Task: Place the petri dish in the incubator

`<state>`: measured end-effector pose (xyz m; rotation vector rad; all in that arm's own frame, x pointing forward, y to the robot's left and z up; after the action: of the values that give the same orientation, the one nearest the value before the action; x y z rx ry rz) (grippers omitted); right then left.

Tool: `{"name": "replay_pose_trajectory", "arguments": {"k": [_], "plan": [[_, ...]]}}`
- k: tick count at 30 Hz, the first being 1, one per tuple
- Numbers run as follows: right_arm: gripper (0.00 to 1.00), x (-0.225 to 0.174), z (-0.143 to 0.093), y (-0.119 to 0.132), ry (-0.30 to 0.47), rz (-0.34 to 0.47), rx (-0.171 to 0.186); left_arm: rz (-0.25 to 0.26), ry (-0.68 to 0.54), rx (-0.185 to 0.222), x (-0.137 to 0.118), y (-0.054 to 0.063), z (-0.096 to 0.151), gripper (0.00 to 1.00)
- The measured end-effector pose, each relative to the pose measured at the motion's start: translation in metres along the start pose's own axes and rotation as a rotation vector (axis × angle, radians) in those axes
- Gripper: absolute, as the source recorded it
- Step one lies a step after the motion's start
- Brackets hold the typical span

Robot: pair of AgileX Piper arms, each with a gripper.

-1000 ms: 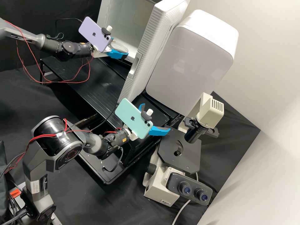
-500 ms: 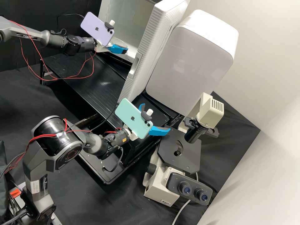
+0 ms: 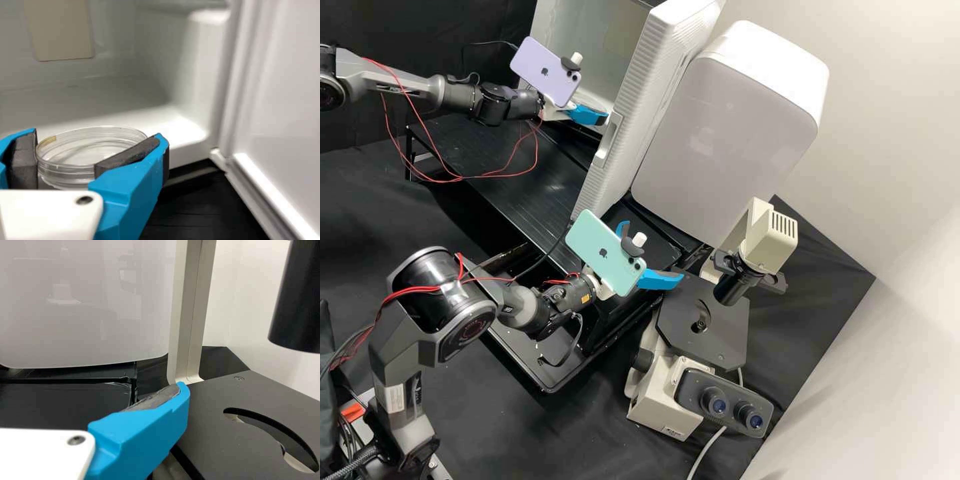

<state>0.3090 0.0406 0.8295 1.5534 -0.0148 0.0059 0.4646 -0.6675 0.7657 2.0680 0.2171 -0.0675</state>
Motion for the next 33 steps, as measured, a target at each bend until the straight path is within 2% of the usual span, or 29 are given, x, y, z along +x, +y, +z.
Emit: {"name": "replay_pose_trajectory", "arguments": {"k": [6, 9, 16, 22, 27, 33], "plan": [[1.0, 0.0, 0.0, 0.0, 0.0, 0.0, 0.0, 0.047, -0.041, -0.012, -0.002, 0.017, 0.01, 0.0], [1.0, 0.0, 0.0, 0.0, 0.0, 0.0, 0.0, 0.066, -0.047, -0.01, -0.001, 0.021, 0.012, 0.0], [1.0, 0.0, 0.0, 0.0, 0.0, 0.0, 0.0, 0.058, -0.031, -0.01, 0.006, 0.016, 0.007, 0.0], [1.0, 0.0, 0.0, 0.0, 0.0, 0.0, 0.0, 0.036, 0.035, -0.021, 0.011, 0.01, -0.007, 0.0], [1.0, 0.0, 0.0, 0.0, 0.0, 0.0, 0.0, 0.044, 0.083, -0.027, 0.012, 0.012, -0.015, 0.0], [1.0, 0.0, 0.0, 0.0, 0.0, 0.0, 0.0, 0.072, 0.196, -0.034, 0.017, 0.011, -0.023, 0.0]]}}
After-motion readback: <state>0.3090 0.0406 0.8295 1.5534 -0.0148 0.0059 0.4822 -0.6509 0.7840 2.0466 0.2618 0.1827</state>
